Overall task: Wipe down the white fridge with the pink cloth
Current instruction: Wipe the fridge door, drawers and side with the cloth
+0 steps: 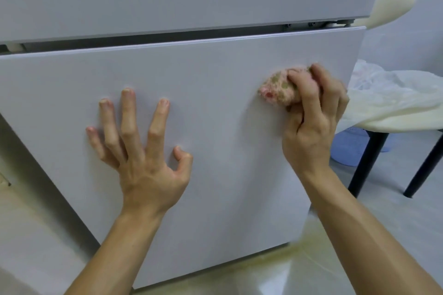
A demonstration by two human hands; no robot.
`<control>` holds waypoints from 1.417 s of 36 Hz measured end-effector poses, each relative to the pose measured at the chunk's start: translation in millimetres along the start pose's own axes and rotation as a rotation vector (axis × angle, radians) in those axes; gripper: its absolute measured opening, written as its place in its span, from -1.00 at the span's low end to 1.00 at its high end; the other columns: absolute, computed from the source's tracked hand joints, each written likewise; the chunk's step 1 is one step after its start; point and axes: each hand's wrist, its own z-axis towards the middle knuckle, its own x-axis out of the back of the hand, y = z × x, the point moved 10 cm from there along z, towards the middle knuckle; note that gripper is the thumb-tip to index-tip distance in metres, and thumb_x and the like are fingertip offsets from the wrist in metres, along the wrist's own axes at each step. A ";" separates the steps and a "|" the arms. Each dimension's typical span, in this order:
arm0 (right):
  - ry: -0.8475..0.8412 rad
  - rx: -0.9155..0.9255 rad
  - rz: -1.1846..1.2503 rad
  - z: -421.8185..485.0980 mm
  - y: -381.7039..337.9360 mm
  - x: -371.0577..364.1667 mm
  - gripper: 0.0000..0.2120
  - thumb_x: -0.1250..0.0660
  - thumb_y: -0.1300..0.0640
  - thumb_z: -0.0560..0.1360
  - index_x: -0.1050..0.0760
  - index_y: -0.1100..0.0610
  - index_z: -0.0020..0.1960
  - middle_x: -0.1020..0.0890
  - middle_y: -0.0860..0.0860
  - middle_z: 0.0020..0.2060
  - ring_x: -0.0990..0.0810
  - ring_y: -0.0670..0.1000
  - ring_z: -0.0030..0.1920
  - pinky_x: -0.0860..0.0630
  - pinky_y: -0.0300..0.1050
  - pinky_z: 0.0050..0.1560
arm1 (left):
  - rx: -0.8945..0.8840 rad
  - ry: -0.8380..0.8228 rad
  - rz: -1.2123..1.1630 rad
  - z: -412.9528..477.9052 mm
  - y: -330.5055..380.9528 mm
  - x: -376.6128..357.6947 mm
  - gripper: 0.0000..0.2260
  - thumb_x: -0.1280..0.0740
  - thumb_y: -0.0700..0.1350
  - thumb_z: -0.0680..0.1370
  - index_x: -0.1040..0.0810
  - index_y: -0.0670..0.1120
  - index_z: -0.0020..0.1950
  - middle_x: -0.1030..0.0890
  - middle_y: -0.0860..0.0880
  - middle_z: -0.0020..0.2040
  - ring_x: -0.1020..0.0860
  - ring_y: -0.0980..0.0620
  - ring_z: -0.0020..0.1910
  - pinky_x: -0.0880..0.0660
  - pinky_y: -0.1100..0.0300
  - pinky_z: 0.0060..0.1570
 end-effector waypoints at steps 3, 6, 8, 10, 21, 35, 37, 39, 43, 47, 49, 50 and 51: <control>0.057 0.002 0.002 11.9 -0.3 3.3 -0.49 -0.19 0.53 0.56 -0.57 0.19 0.41 -0.43 0.21 0.47 -0.35 0.27 0.50 -0.18 0.31 0.59 | 0.001 -0.001 -0.004 0.5 0.7 -0.2 -0.31 -0.39 -0.08 0.44 -0.40 -0.06 0.59 -0.20 -0.30 0.64 -0.06 -0.39 0.63 0.02 -0.49 0.53; 0.049 0.014 -0.005 -14.9 4.1 -0.6 -0.54 -0.18 0.53 0.62 -0.53 0.26 0.44 -0.37 0.26 0.50 -0.34 0.35 0.53 -0.05 0.04 0.66 | -0.001 0.000 -0.003 -0.3 0.3 0.1 -0.32 -0.38 -0.08 0.45 -0.40 -0.05 0.59 -0.19 -0.29 0.64 -0.05 -0.38 0.63 0.04 -0.46 0.54; 0.007 -0.022 -0.001 -43.6 14.8 -4.8 -0.50 -0.17 0.53 0.61 -0.48 0.24 0.48 -0.31 0.28 0.54 -0.27 0.33 0.58 -0.05 0.06 0.67 | 0.002 0.000 -0.005 -0.2 0.7 0.5 -0.33 -0.37 -0.09 0.45 -0.40 -0.05 0.59 -0.18 -0.29 0.64 -0.04 -0.38 0.63 0.05 -0.46 0.54; -0.059 -0.061 -0.016 -75.4 27.4 -8.1 -0.42 -0.16 0.52 0.59 -0.37 0.17 0.55 -0.22 0.25 0.59 -0.14 0.21 0.66 -0.02 0.11 0.68 | 0.012 -0.001 -0.010 -0.1 1.2 0.7 -0.33 -0.37 -0.09 0.45 -0.40 -0.06 0.59 -0.19 -0.29 0.64 -0.04 -0.38 0.63 0.04 -0.47 0.54; -0.225 -0.121 -0.001 -98.8 54.3 -9.1 -0.27 -0.07 0.44 0.56 -0.12 0.01 0.67 0.01 -0.03 0.70 0.07 0.08 0.71 0.06 0.33 0.67 | 0.034 -0.029 0.003 0.8 5.2 -2.1 -0.28 -0.35 -0.14 0.42 -0.35 -0.09 0.61 -0.14 -0.29 0.66 -0.02 -0.42 0.64 0.06 -0.48 0.54; 0.061 -0.293 0.185 56.9 37.4 2.3 -0.47 -0.03 0.22 0.73 -0.09 0.13 0.70 -0.03 0.18 0.69 0.07 0.15 0.70 0.05 0.21 0.69 | 0.026 -0.017 0.005 0.6 5.7 -4.6 -0.28 -0.34 -0.15 0.40 -0.33 -0.10 0.60 -0.12 -0.27 0.65 -0.03 -0.44 0.62 0.07 -0.48 0.54; 0.128 -0.315 0.196 39.2 49.9 1.8 -0.50 -0.03 0.20 0.75 -0.11 0.14 0.69 -0.08 0.20 0.68 0.01 0.12 0.70 -0.19 0.27 0.61 | 0.021 -0.019 0.007 0.8 4.6 -4.5 -0.28 -0.34 -0.14 0.41 -0.33 -0.10 0.60 -0.12 -0.28 0.66 -0.02 -0.44 0.63 0.07 -0.48 0.54; 0.185 -0.351 0.182 11.9 61.2 2.0 -0.51 -0.05 0.23 0.76 -0.12 0.13 0.68 -0.14 0.18 0.66 -0.08 0.13 0.68 -0.30 0.30 0.55 | 0.020 -0.022 0.007 0.6 4.3 -4.6 -0.28 -0.35 -0.14 0.41 -0.32 -0.10 0.60 -0.14 -0.30 0.65 -0.03 -0.45 0.62 0.06 -0.48 0.53; 0.173 -0.477 0.113 -69.0 75.1 -0.3 -0.50 -0.10 0.27 0.75 -0.10 0.24 0.66 -0.18 0.24 0.63 -0.15 0.18 0.66 -0.14 0.10 0.67 | 0.028 -0.017 0.006 1.2 6.3 -5.2 -0.27 -0.34 -0.16 0.40 -0.32 -0.11 0.60 -0.15 -0.33 0.64 -0.05 -0.48 0.61 0.06 -0.51 0.52; 0.057 -0.523 0.079 -117.0 81.2 -1.7 -0.48 -0.07 0.15 0.76 -0.01 0.09 0.67 -0.12 0.22 0.65 -0.08 0.11 0.68 -0.10 0.10 0.68 | 0.036 -0.011 0.006 2.8 8.9 -6.0 -0.26 -0.34 -0.18 0.38 -0.33 -0.13 0.59 -0.15 -0.34 0.64 -0.04 -0.49 0.61 0.07 -0.50 0.52; -0.001 -0.546 0.088 -119.3 83.5 -3.0 -0.47 -0.03 0.07 0.74 0.03 -0.07 0.67 -0.07 0.16 0.67 -0.04 0.05 0.69 -0.07 0.04 0.68 | 0.041 -0.010 0.005 2.7 9.0 -6.0 -0.27 -0.33 -0.18 0.38 -0.34 -0.14 0.58 -0.16 -0.34 0.64 -0.04 -0.48 0.61 0.07 -0.49 0.52; -0.012 -0.552 0.093 -116.3 84.2 -2.9 -0.46 -0.01 0.07 0.72 0.03 -0.11 0.67 -0.05 0.13 0.68 -0.02 0.03 0.69 -0.05 -0.03 0.67 | 0.043 -0.009 0.003 2.4 8.8 -5.8 -0.28 -0.33 -0.18 0.38 -0.35 -0.14 0.58 -0.16 -0.34 0.63 -0.04 -0.48 0.61 0.07 -0.50 0.52; -0.008 -0.553 0.098 -110.6 84.2 -2.4 -0.44 -0.01 0.10 0.71 0.01 -0.09 0.68 -0.05 0.13 0.68 -0.02 0.02 0.69 -0.02 -0.09 0.66 | 0.044 -0.007 0.003 2.3 8.7 -5.7 -0.29 -0.33 -0.18 0.39 -0.35 -0.14 0.57 -0.16 -0.34 0.64 -0.04 -0.47 0.61 0.07 -0.49 0.52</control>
